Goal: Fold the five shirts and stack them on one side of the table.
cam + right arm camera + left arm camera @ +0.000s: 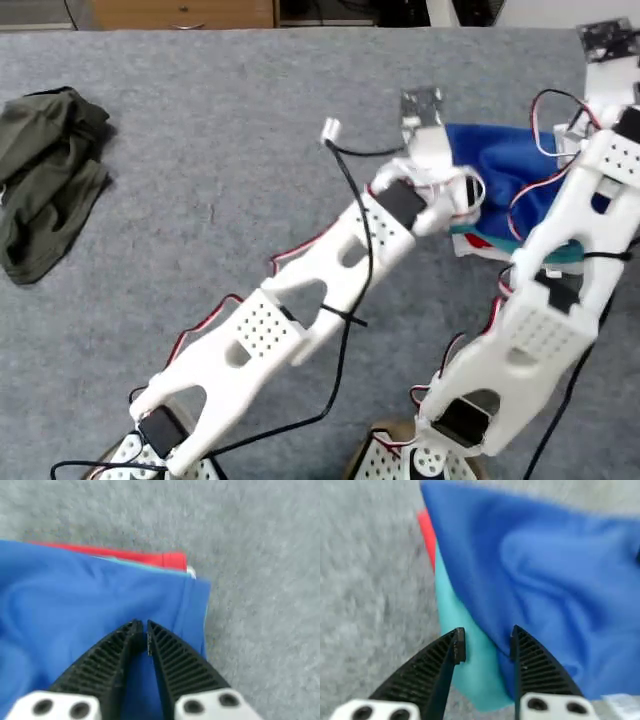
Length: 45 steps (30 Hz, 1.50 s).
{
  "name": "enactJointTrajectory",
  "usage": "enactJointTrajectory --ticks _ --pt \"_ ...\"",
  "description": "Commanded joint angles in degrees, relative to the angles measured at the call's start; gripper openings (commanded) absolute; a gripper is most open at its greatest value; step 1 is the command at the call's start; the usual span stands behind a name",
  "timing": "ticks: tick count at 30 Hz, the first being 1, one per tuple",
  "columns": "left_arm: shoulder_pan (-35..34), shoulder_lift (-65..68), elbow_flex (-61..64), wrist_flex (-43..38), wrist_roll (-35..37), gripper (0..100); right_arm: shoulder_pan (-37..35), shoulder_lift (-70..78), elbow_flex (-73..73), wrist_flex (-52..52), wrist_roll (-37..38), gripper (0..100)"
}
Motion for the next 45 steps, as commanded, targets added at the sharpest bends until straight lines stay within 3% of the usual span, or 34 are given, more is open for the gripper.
enactJointTrajectory --ticks 1,6,12,17,23,29,36,41,45 --pt "0.44 1.19 -0.09 -0.18 0.35 16 3.38 10.07 -14.64 3.43 0.7 2.3" --pt "-2.29 3.65 -0.62 0.35 -2.2 16 4.88 23.96 -29.93 8.53 3.78 2.3" --pt "-3.08 2.51 -5.98 2.64 -5.89 13 1.36 27.21 -51.03 21.1 4.48 2.3" --pt "-2.81 -0.31 -15.82 7.56 -6.33 13 -0.92 18.86 -47.78 22.86 4.48 2.5" --pt "-2.9 -6.2 -13.8 7.82 -5.98 13 -1.27 14.81 -47.16 21.71 4.13 2.6" --pt "-2.81 -6.2 -5.45 -1.93 -5.89 13 1.71 19.65 -47.16 22.51 4.04 2.4" --pt "-5.19 -6.37 13.89 -24.0 -5.89 13 4.09 31.69 -47.16 22.59 4.48 2.3" --pt "-7.74 -6.81 14.33 -24.18 -5.89 13 4.09 35.47 -50.15 24.97 4.13 2.3" --pt "-8.35 -6.9 7.82 -22.33 -6.15 13 3.65 29.23 -49.89 26.73 4.04 2.3"
